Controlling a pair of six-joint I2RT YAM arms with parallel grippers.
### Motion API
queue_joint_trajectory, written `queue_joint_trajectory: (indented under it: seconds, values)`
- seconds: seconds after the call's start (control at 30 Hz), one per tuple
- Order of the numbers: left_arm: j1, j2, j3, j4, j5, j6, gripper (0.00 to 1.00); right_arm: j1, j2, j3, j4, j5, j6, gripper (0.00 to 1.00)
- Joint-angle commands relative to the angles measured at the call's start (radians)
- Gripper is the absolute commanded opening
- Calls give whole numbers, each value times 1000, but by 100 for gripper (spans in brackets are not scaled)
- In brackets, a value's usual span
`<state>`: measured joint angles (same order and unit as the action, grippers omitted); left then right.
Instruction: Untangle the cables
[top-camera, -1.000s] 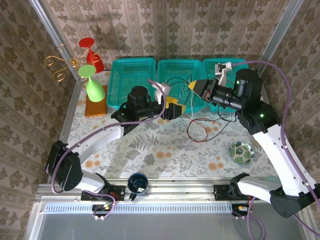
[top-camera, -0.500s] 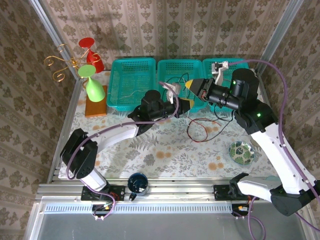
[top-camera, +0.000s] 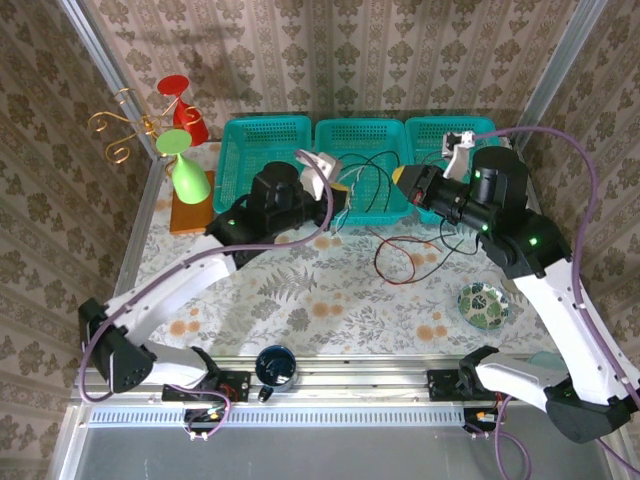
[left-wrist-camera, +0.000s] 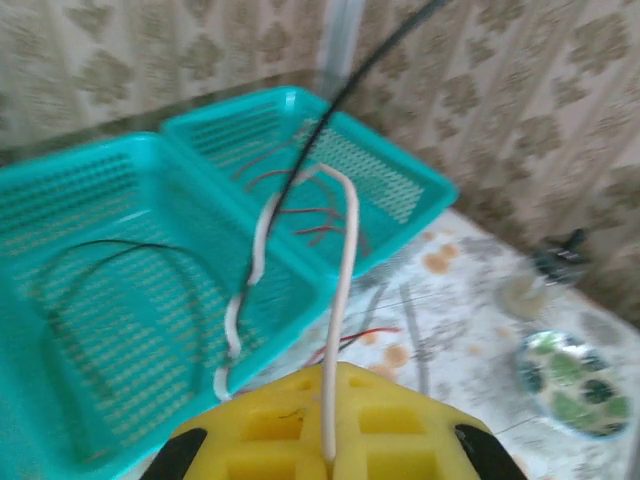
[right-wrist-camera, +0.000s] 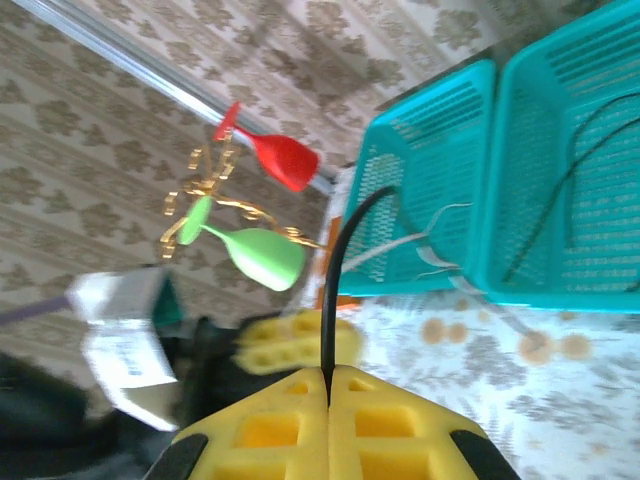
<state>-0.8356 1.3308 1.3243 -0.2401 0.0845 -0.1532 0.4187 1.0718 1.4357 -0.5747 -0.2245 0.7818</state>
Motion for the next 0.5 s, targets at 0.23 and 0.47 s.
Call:
queue_joint_trajectory:
  seconds: [0.23,0.47]
  values:
    - [132,-122,100,-435,-276,358,0,-4,62,79,-421,165,-288,0]
    - [183,-153,131,-492,-353,506,0,-2,118,127,-579,480,-329,0]
